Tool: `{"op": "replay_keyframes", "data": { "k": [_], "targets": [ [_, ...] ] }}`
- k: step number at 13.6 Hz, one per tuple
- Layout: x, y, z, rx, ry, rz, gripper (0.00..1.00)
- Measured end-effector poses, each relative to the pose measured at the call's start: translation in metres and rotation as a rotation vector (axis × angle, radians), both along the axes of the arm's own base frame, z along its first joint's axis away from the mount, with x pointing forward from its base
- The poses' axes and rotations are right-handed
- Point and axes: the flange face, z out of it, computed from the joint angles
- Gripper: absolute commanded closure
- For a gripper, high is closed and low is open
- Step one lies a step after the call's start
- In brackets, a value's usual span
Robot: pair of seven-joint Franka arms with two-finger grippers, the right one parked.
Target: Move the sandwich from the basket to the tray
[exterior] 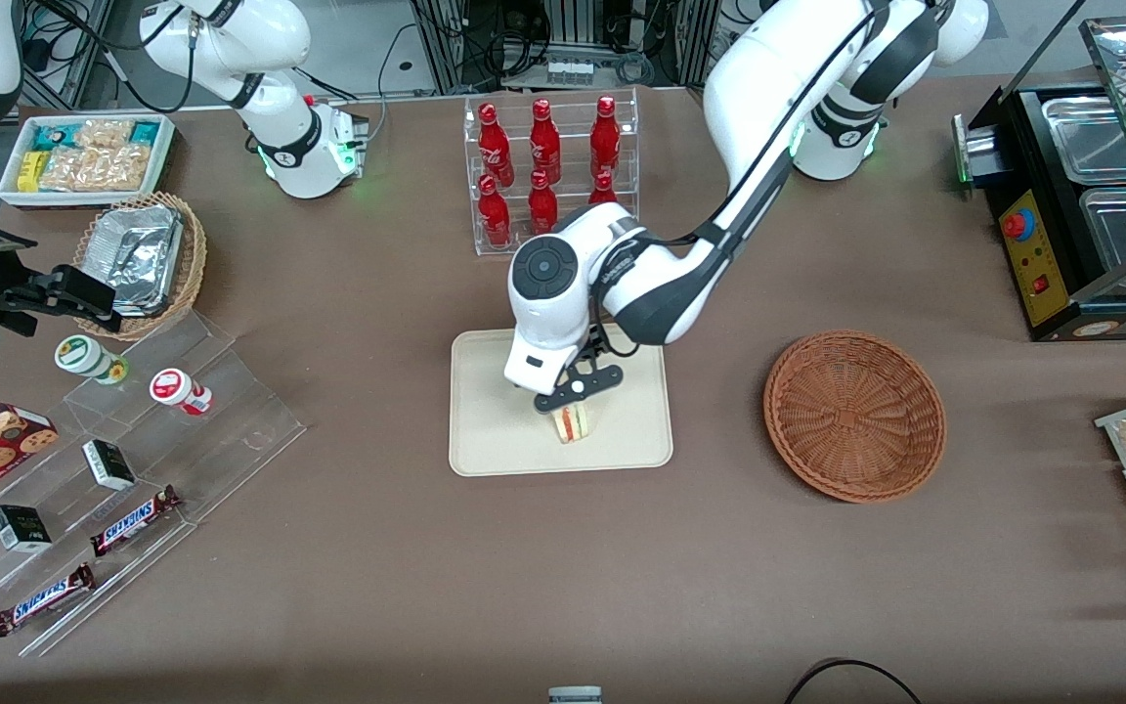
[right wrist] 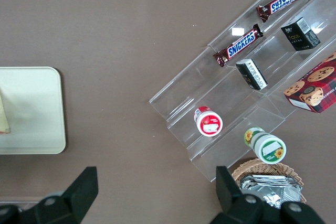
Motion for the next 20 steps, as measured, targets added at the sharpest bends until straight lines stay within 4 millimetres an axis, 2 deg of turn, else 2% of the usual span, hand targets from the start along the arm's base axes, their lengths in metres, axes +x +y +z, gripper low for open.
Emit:
{"op": "replay_keyframes", "data": {
  "k": [3,5,6,8,10,12,13,17,20],
  "targets": [
    [0.034,0.039,0.032,0.022,0.021,-0.075,0.00],
    [0.057,0.077,0.054,0.036,0.036,-0.075,0.00],
    [0.069,0.100,0.066,0.039,0.043,-0.054,0.00],
    [0.097,0.163,0.091,0.007,0.075,-0.064,0.00],
    [0.112,0.225,0.102,-0.021,0.105,-0.131,0.00],
    [0.112,0.270,0.103,-0.024,0.131,-0.184,0.00],
    [0.110,0.285,0.103,-0.022,0.140,-0.208,0.00],
    [0.098,0.325,0.116,-0.018,0.151,-0.291,0.00],
    [0.090,0.369,0.138,-0.030,0.162,-0.358,0.00]
  ]
}}
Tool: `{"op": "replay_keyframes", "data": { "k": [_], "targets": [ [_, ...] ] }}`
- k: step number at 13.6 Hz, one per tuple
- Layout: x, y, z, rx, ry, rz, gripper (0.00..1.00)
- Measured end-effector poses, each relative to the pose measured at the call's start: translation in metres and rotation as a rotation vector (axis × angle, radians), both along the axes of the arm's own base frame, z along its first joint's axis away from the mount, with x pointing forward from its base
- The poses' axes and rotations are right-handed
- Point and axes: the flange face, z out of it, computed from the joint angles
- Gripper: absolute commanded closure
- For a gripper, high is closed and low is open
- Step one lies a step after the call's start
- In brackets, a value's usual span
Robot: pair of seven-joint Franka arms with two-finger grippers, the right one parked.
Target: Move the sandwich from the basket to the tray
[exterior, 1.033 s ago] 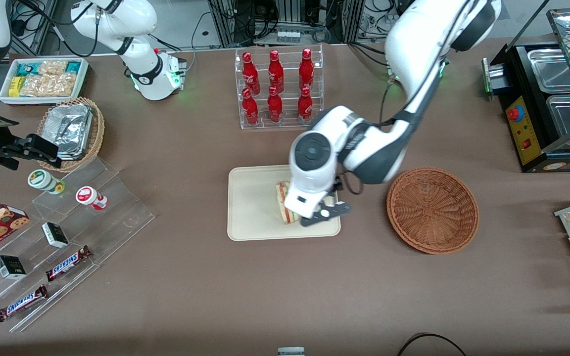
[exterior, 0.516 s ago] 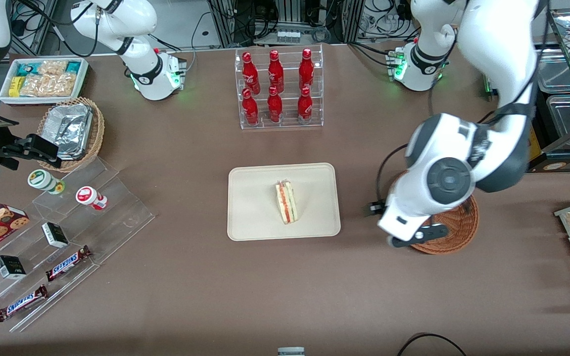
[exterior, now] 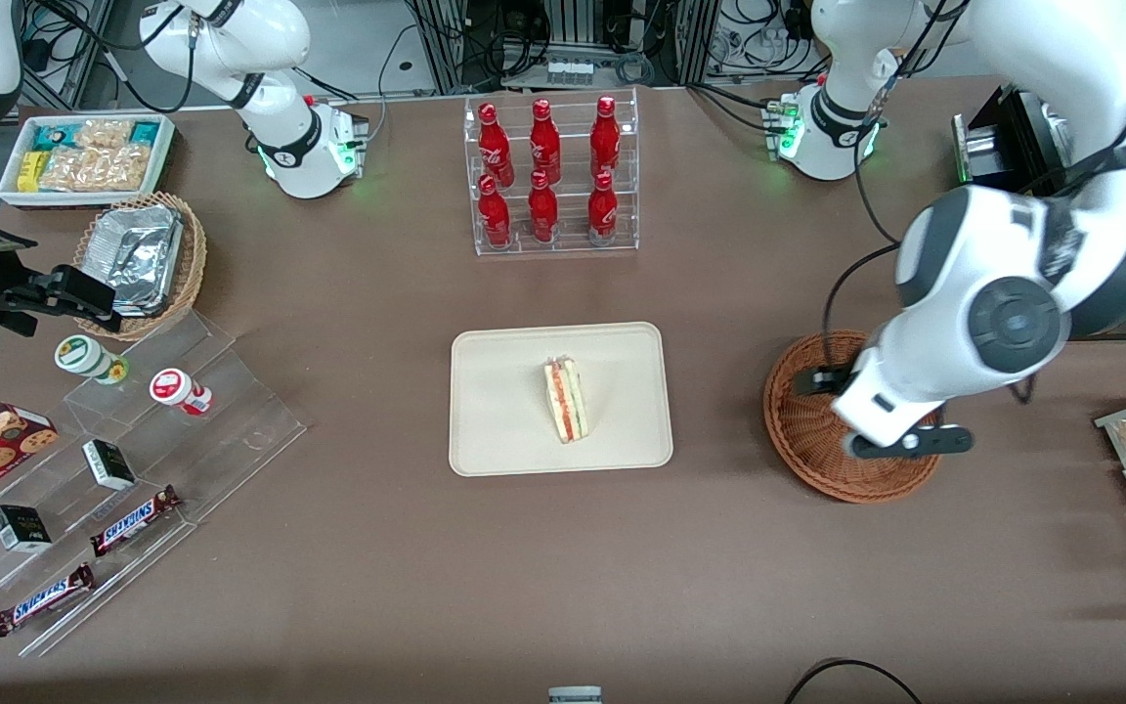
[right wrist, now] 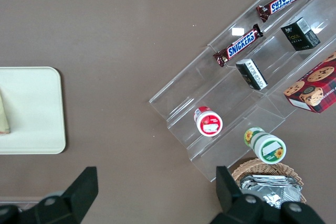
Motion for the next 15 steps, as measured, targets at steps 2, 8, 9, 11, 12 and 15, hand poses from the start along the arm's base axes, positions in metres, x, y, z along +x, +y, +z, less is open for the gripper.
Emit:
{"op": "replay_keyframes", "data": {
  "k": [2,8,9,11,12,15],
  "targets": [
    [-0.006,0.037,0.018,-0.009,0.017,-0.044,0.00],
    [-0.039,0.113,0.085,-0.019,0.047,-0.091,0.00],
    [-0.047,0.116,0.097,-0.015,0.048,-0.089,0.00],
    [-0.061,0.120,0.118,-0.005,0.046,-0.081,0.00],
    [-0.067,0.122,0.127,0.000,0.041,-0.076,0.00],
    [-0.079,0.125,0.142,0.006,0.041,-0.068,0.00]
  ]
}}
